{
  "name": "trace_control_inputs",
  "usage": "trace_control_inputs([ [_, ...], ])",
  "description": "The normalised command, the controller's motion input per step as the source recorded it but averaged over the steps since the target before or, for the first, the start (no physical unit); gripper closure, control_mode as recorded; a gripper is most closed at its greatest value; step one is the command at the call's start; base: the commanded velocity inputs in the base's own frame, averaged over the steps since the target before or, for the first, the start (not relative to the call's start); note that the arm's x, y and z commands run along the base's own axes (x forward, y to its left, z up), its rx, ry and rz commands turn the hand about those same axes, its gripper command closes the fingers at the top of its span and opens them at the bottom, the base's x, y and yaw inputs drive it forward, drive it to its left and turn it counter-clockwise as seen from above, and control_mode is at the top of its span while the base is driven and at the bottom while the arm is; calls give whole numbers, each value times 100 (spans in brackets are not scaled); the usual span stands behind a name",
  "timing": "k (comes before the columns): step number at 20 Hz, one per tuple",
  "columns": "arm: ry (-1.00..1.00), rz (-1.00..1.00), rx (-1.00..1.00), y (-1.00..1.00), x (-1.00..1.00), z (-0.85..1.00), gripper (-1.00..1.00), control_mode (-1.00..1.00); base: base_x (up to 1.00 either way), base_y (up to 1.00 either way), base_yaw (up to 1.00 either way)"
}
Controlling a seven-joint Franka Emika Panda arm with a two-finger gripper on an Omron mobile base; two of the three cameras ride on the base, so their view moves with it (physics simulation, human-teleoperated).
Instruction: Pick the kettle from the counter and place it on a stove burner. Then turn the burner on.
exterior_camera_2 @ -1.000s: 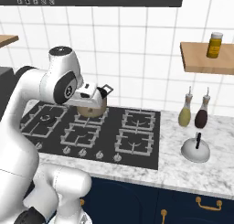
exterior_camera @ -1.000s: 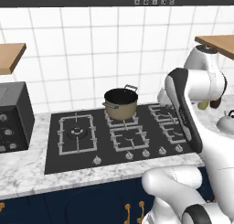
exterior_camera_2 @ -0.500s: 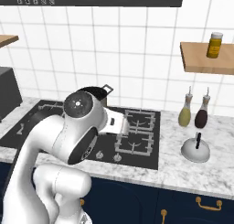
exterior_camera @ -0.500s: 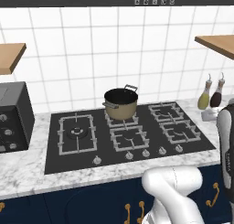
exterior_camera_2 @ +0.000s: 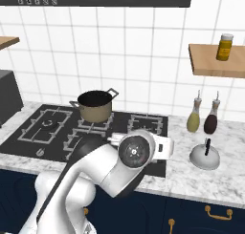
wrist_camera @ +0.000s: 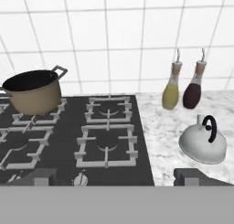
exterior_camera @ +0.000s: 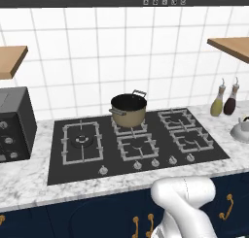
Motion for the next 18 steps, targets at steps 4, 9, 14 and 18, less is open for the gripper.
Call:
trace_control_inputs([
  [4, 25, 5, 9, -91, 77, 0, -100, -100, 0, 0, 0],
  [9, 47, -1, 1, -100, 48, -25, -100, -100, 0, 0, 0],
  [14, 30, -6, -1, -46, 20, -34, -100, -100, 0, 0, 0],
  [18, 14, 0, -2, -16, 37, -37, -100, -100, 0, 0, 0],
])
